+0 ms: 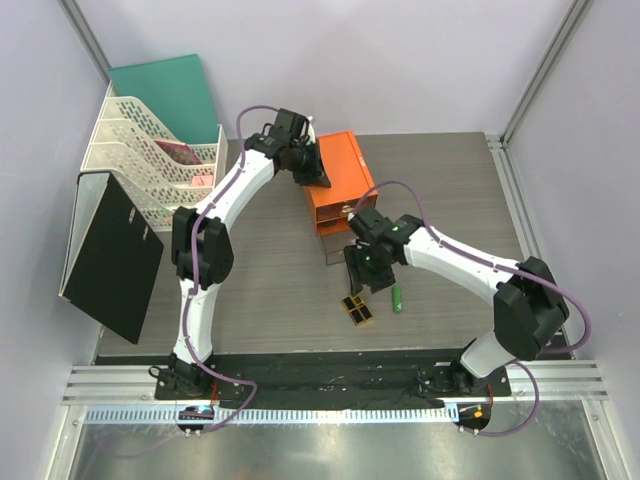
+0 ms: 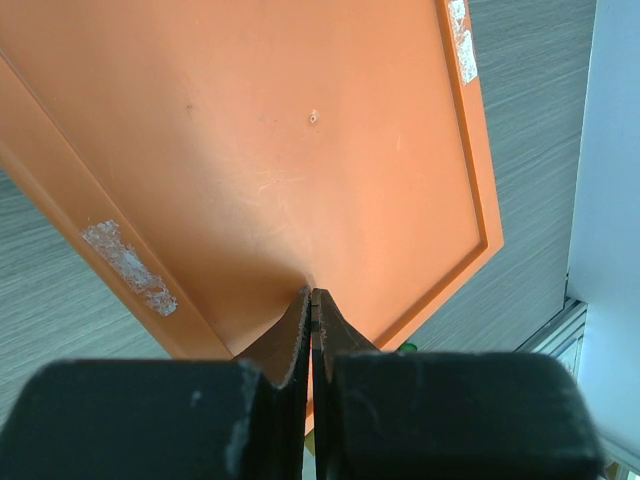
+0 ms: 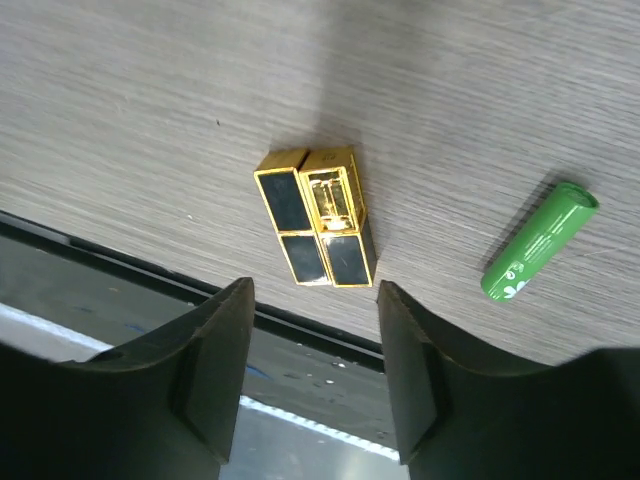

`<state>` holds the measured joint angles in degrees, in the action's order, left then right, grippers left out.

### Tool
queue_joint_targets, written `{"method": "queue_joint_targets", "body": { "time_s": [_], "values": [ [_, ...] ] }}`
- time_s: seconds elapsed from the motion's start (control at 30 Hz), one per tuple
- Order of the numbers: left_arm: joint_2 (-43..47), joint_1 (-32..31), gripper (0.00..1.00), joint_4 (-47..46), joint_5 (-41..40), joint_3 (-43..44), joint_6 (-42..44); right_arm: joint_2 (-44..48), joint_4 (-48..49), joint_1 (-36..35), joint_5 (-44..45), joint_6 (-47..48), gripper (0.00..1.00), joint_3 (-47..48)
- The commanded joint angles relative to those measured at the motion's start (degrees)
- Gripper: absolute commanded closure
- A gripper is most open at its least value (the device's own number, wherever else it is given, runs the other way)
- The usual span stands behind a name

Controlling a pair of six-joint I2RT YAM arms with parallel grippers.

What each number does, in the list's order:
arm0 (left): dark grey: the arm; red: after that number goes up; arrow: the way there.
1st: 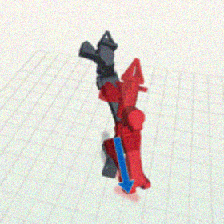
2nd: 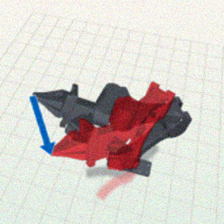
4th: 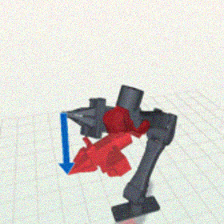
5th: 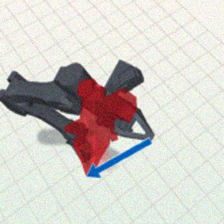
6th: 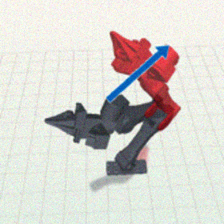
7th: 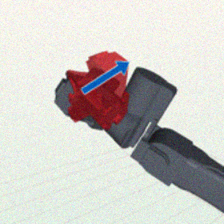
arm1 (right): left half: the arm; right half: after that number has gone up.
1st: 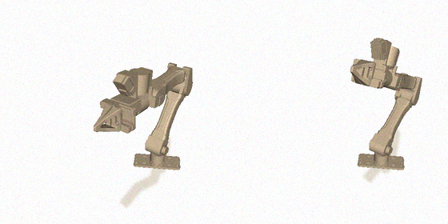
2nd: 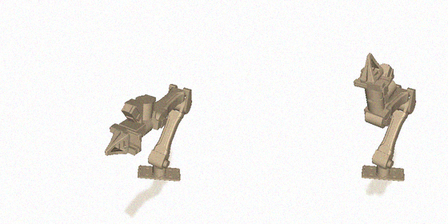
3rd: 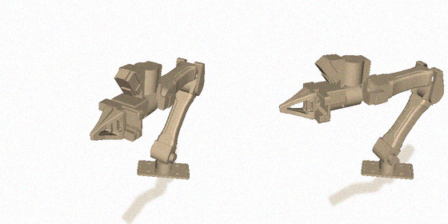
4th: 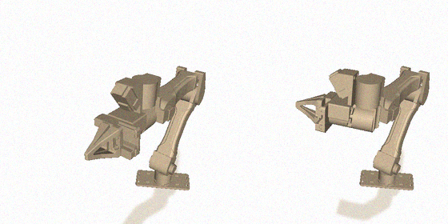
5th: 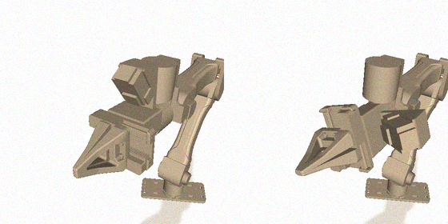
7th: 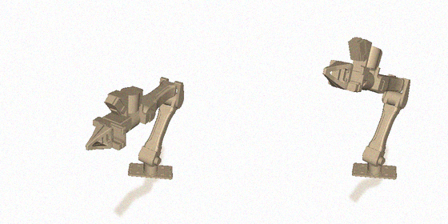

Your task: Organize the makeup

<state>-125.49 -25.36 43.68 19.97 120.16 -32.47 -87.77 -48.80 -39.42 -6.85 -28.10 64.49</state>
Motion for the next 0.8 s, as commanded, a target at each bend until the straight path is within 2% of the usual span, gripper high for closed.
{"method": "queue_joint_targets", "body": {
  "time_s": [0.0, 0.33, 0.77],
  "values": [
    [-2.65, 0.4, 1.0, 11.16, -4.41, -3.79, 3.55, -1.7, 0.1, -4.07, 6.58, 2.7, 0.46, -0.33],
    [-2.48, 0.4, 1.0, 11.07, -4.5, -4.93, 3.73, -7.59, 2.74, -7.25, 13.34, 4.1, 0.49, -0.77],
    [-1.51, 0.4, 1.0, 10.99, -4.59, -6.51, 3.82, -10.32, 5.9, -7.6, 12.65, 4.72, 0.54, -2.88]
  ]
}}
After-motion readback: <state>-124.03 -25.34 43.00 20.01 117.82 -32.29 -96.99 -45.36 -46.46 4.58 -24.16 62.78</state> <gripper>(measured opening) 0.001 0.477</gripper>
